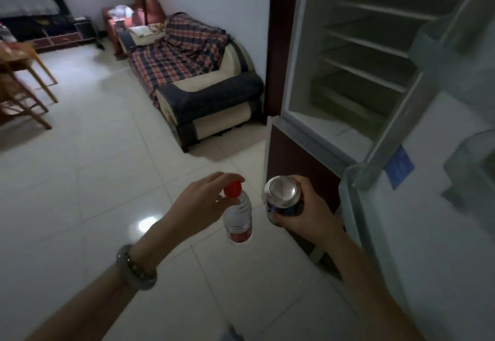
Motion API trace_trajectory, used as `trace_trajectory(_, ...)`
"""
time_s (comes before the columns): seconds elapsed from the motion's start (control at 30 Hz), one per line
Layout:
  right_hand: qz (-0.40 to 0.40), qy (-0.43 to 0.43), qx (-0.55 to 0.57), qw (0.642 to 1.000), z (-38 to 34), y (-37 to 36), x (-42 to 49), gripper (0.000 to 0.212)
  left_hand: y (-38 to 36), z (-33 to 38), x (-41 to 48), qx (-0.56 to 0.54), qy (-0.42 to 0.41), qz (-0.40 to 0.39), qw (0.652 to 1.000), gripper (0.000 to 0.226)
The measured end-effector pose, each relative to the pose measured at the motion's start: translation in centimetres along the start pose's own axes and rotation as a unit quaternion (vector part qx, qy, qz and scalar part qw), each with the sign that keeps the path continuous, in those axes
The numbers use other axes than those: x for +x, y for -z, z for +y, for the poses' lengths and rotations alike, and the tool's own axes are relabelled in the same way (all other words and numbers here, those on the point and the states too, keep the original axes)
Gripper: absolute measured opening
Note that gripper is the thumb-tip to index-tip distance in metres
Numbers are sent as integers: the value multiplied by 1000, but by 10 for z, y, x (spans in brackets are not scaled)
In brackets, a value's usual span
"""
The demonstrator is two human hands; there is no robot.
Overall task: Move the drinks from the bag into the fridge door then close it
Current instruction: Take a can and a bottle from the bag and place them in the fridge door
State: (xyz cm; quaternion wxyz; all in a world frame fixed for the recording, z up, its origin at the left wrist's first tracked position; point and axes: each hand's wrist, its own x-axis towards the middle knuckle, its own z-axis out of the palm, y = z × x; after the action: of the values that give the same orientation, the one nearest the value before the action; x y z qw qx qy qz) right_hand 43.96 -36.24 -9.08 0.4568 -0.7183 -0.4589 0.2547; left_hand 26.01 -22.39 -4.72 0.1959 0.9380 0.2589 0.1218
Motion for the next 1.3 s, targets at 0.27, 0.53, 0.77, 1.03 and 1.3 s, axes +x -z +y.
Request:
trace_trajectory(0.27,177,-47,-38,982,-15,7,24,67,31,-27,107,-3,-159,-57,986,44)
trace_trajectory(0.53,346,-141,-60,926,-14,49,-13,68,20,21,193,-90,-303,-67,946,40)
trace_trajectory(0.77,426,-192,-68,881,4,69,-24,68,-20,77,255,-156,-386,-83,905,35)
trace_trajectory(1.03,465,-241,-73,849,13,69,-23,66,-69,120,297,-167,-469,-107,860,36)
trace_trajectory(1.3,529,-278,-83,797,12,69,-2,66,-108,150,331,-157,-506,-200,824,35)
